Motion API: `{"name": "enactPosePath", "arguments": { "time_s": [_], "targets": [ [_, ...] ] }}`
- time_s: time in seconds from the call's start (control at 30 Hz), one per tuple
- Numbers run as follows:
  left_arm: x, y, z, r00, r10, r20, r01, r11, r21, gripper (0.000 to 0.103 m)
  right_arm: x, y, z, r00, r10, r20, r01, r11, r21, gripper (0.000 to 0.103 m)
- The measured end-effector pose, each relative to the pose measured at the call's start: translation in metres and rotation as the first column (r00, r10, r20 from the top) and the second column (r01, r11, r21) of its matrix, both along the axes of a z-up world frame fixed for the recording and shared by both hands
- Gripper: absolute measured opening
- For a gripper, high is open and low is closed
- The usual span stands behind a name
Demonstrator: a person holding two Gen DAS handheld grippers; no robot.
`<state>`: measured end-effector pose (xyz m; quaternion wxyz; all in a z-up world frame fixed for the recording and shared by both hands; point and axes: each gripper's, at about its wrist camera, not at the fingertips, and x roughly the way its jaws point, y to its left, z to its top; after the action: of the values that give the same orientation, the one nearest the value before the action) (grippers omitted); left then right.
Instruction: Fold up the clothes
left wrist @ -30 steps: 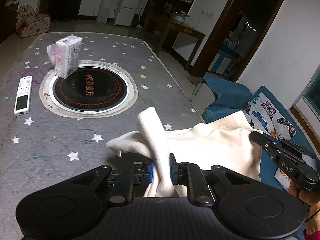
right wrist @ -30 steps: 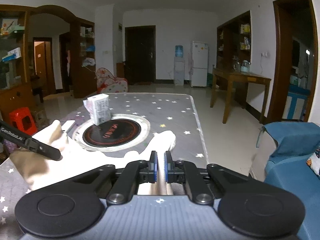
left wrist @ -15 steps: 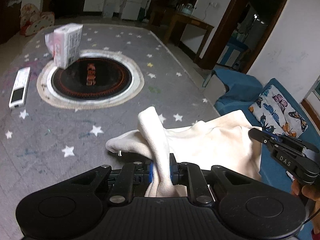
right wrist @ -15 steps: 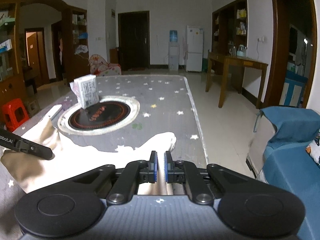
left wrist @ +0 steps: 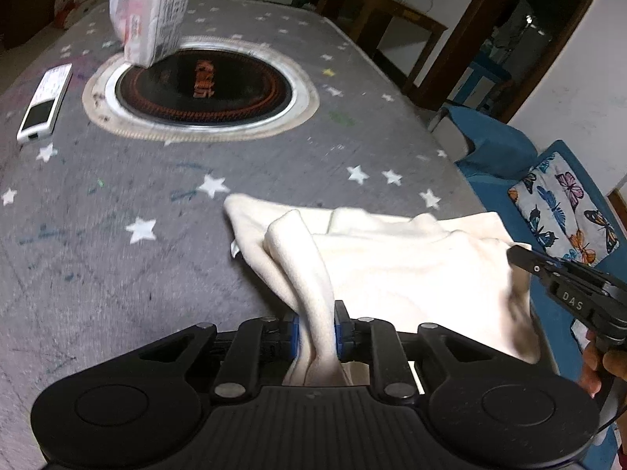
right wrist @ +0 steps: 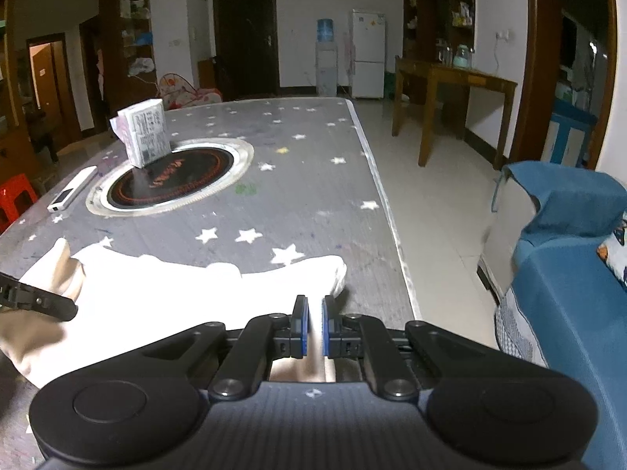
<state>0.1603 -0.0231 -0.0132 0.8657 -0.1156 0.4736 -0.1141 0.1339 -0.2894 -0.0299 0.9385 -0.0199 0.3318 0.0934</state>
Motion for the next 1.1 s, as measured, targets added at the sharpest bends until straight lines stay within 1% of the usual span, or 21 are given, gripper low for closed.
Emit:
{"name": "enactPosePath", "arguments": {
  "time_s": [0.03, 0.27, 0.67, 0.9, 0.93, 0.97, 1.03, 1.07, 1.1],
  "targets": [
    [0.0, 0.0, -0.002, 1.0, 0.001, -0.002, -0.001, 1.0, 0.002, 0.022, 0.0, -0.001, -0.002, 1.0, -0.003, -0.004, 0.003, 1.0, 0.0, 0.006],
    [0.0, -0.003, -0.003, 1.0, -0.008, 0.013, 0.008, 1.0, 0.021, 0.023, 0.003, -0.006, -0.015, 0.999, -0.029, -0.034, 0.029, 1.0, -0.005, 0.006],
    [-0.004, -0.01, -0.004, 0.999, -0.039, 0.013, 0.039, 0.999, 0.016, 0.024, -0.003, -0.01, -0.02, 0.998, -0.046, -0.041, 0.044, 0.998, -0.043, 0.006],
    [-0.006, -0.009, 0.0, 0.999, -0.035, 0.031, 0.032, 0.997, 0.066, 0.042, -0.007, -0.005, -0.012, 0.999, -0.035, -0.017, 0.034, 0.997, -0.074, 0.011],
    [-0.007, -0.009, 0.0, 0.999, -0.035, 0.036, 0.032, 0.997, 0.074, 0.044, -0.008, -0.004, -0.011, 0.999, -0.033, -0.013, 0.032, 0.996, -0.078, 0.014],
    [-0.008, -0.009, 0.001, 0.999, -0.036, 0.04, 0.032, 0.996, 0.08, 0.045, -0.01, -0.003, -0.009, 1.0, -0.028, -0.009, 0.027, 0.997, -0.078, 0.016],
    [-0.009, -0.008, 0.003, 0.998, -0.035, 0.049, 0.031, 0.996, 0.088, 0.05, -0.015, 0.001, -0.005, 1.0, -0.013, -0.002, 0.013, 0.997, -0.074, 0.019],
    [-0.01, -0.008, 0.003, 0.998, -0.033, 0.052, 0.028, 0.995, 0.091, 0.051, -0.017, 0.003, -0.004, 1.0, -0.004, 0.002, 0.004, 0.998, -0.07, 0.022],
    [-0.011, -0.008, 0.004, 0.998, -0.032, 0.055, 0.027, 0.995, 0.093, 0.053, -0.02, 0.005, -0.002, 1.0, 0.006, 0.005, -0.005, 0.998, -0.067, 0.024]
  ]
}}
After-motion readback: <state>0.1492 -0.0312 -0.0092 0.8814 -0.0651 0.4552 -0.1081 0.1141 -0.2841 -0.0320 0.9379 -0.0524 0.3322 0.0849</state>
